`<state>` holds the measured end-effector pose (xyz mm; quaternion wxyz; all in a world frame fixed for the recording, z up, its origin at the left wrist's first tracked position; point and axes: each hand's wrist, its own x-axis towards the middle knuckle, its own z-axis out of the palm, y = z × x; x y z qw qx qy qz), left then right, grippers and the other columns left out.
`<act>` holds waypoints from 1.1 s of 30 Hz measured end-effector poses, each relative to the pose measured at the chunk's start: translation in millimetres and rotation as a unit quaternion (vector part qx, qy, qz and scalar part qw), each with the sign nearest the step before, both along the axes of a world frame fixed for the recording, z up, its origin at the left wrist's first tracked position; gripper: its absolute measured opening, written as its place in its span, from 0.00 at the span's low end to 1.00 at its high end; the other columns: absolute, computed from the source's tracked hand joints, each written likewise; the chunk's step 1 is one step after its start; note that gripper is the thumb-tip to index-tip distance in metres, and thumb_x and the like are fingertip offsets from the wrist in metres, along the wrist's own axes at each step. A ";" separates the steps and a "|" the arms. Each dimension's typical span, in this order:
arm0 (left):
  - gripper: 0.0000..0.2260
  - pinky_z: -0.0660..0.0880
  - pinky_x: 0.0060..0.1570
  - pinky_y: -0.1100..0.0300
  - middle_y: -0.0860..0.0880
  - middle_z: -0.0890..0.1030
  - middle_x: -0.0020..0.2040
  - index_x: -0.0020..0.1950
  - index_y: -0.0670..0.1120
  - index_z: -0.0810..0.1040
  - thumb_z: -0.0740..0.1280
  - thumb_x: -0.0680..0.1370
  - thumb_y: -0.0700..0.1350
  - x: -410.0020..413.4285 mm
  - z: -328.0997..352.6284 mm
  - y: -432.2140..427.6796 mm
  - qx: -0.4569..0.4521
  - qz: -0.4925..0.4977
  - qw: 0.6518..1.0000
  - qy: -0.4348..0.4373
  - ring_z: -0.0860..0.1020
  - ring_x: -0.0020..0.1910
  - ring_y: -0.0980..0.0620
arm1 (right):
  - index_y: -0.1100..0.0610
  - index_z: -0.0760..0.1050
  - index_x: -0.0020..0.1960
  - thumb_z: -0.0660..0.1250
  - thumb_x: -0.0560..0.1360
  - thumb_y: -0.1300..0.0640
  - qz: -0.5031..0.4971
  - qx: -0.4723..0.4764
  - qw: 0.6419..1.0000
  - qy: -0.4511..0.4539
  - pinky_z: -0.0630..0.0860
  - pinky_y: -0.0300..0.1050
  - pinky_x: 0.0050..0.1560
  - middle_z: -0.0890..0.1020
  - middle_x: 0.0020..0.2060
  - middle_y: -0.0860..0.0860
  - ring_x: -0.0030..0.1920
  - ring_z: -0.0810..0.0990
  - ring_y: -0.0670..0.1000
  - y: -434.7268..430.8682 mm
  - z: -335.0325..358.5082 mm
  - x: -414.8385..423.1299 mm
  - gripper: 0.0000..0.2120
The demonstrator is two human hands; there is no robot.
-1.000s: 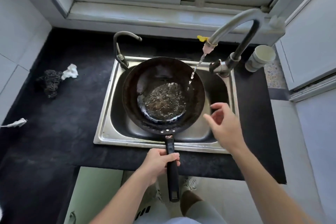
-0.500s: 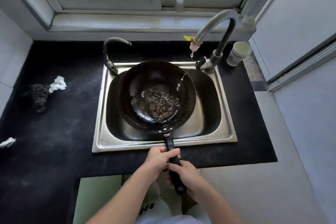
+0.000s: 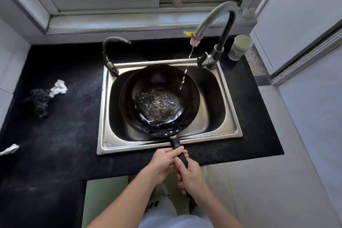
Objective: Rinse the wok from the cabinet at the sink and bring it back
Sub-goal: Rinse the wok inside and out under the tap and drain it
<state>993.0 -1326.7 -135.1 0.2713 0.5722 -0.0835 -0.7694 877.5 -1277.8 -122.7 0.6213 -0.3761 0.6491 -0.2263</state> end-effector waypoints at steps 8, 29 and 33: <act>0.17 0.79 0.36 0.63 0.38 0.84 0.53 0.61 0.32 0.78 0.73 0.74 0.37 -8.9 10.2 10.8 -0.009 0.022 0.998 0.057 0.85 0.43 0.50 | 0.53 0.78 0.50 0.63 0.81 0.45 -0.010 0.000 1.000 0.004 0.68 0.42 0.24 0.75 0.24 0.49 0.21 0.71 0.47 17.1 7.8 -15.3 0.12; 0.11 0.82 0.44 0.58 0.38 0.85 0.51 0.56 0.32 0.79 0.69 0.76 0.36 -36.8 26.0 39.5 -0.032 0.074 0.996 0.046 0.85 0.47 0.47 | 0.57 0.78 0.47 0.62 0.83 0.52 -0.008 0.022 0.999 -0.022 0.64 0.38 0.21 0.74 0.23 0.51 0.19 0.69 0.47 24.3 15.0 -37.5 0.11; 0.10 0.81 0.48 0.56 0.38 0.85 0.53 0.58 0.32 0.79 0.67 0.78 0.35 -47.7 29.5 31.2 -0.033 0.093 0.993 0.059 0.85 0.47 0.48 | 0.53 0.78 0.49 0.62 0.83 0.51 0.030 -0.001 0.999 0.012 0.66 0.40 0.23 0.76 0.23 0.50 0.21 0.71 0.46 13.1 13.6 -50.4 0.09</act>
